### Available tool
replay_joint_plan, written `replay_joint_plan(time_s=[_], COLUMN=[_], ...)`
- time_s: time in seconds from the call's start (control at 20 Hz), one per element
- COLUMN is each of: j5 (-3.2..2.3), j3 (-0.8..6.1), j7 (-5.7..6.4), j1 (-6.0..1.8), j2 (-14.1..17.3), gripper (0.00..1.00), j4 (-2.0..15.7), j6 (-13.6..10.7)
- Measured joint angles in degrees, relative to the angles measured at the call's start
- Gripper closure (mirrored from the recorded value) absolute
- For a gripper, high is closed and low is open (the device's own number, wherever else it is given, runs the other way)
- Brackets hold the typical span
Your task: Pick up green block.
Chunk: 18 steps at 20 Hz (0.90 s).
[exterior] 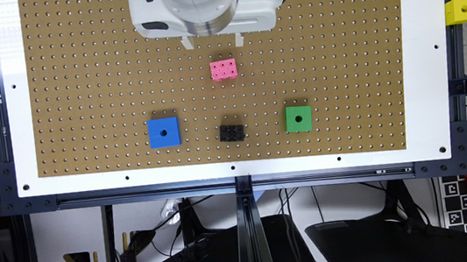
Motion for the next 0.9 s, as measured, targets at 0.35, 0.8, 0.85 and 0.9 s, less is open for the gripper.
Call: replay_joint_plan(time_s=[0.35,0.8,0.85,0.9], j5=[0.23,0.03,-0.08,-0.17], j3=[1.90,9.27,10.18,10.74], j7=[0.76,7.51,8.44,9.10], j1=[0.08,0.34,0.39,0.50], j2=[0.1,11.3,13.1,14.3], gripper=[0.00,0.00,0.00,0.00], j4=[0.92,13.73,15.54,16.89], j6=[0.0,0.0,-0.1,-0.2])
